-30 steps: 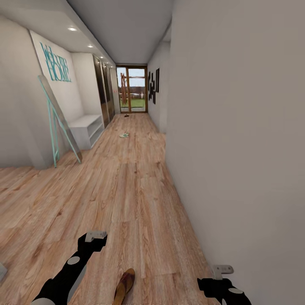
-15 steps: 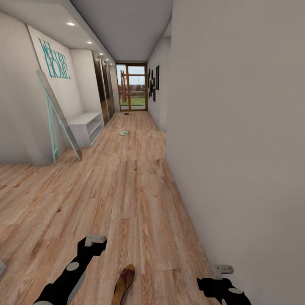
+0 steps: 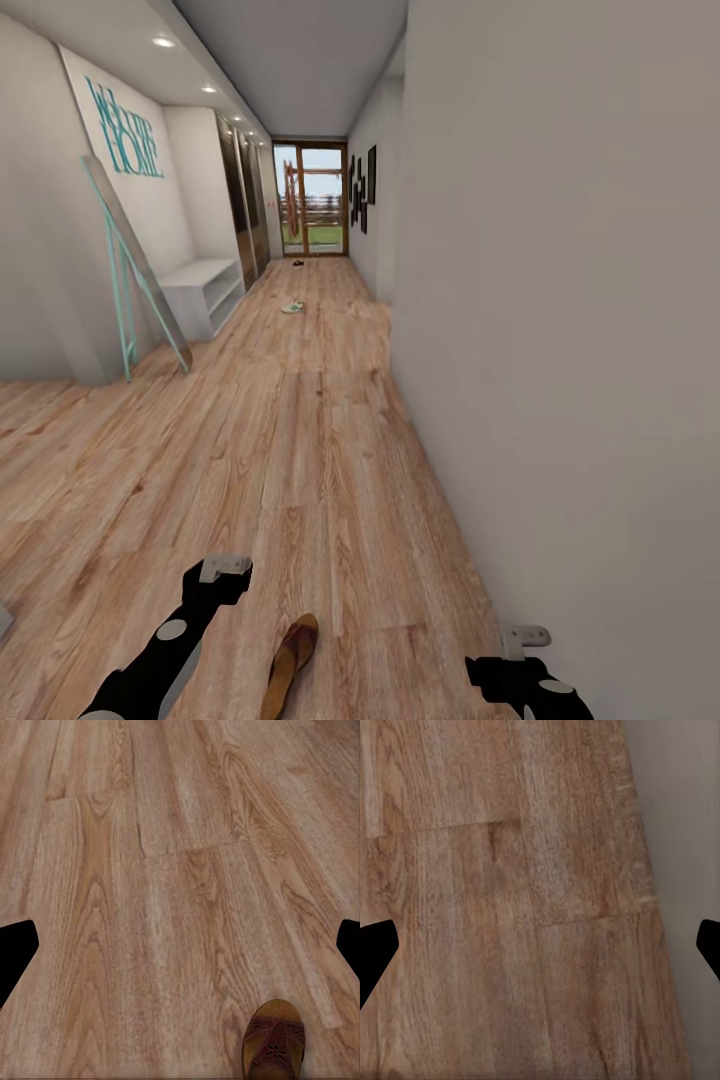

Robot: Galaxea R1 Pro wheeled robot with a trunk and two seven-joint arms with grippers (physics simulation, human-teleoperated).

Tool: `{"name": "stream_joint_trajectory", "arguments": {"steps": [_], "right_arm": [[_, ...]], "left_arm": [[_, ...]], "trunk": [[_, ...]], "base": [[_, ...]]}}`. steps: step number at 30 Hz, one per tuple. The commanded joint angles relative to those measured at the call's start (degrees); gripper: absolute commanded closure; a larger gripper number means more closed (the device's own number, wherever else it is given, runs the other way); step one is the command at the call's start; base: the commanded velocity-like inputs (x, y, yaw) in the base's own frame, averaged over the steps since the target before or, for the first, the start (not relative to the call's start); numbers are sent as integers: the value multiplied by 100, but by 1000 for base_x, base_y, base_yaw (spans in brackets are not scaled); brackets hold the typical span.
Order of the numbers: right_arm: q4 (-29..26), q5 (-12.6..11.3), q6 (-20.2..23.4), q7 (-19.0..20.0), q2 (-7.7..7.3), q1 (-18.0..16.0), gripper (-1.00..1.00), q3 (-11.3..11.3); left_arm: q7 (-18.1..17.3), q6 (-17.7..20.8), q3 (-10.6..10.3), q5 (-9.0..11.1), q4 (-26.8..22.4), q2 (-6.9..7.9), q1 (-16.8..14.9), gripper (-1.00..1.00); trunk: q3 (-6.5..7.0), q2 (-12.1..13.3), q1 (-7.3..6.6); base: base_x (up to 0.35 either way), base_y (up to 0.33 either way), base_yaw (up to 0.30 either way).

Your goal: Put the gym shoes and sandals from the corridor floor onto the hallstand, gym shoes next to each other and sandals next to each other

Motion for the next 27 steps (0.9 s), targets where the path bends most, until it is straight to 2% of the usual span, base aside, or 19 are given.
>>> {"name": "stream_joint_trajectory", "arguments": {"steps": [1,6,14,20,22,27], "right_arm": [[-8,-2,30,-2,-2,-4,-100,-1],[-7,-7,56,-1,-7,-4,-100,-2],[-7,-12,367,5,1,-7,-100,-10],[-197,-2,430,21,4,-72,-100,-10],[-434,-11,554,23,7,-255,-100,-5],[-605,-18,1035,35,15,-401,-100,2]], "left_arm": [[-1,-18,-1,-27,3,1,-3,-100],[-1,-89,-1,-23,15,1,-3,-100],[-1,-566,-1,-31,300,1,-3,-100],[-1,-642,2,-35,365,-1,-3,-100],[-1,-651,5,-35,369,-3,-3,-100],[-1,-658,7,-35,365,-29,-9,-100]], "trunk": [[-33,-44,22],[-169,-245,132],[-388,-565,307],[-552,-806,439],[-607,-886,483],[-744,-1087,593]], "base": [[0,0,0],[0,0,0],[0,0,1],[0,0,46],[0,0,74],[0,0,79]]}}
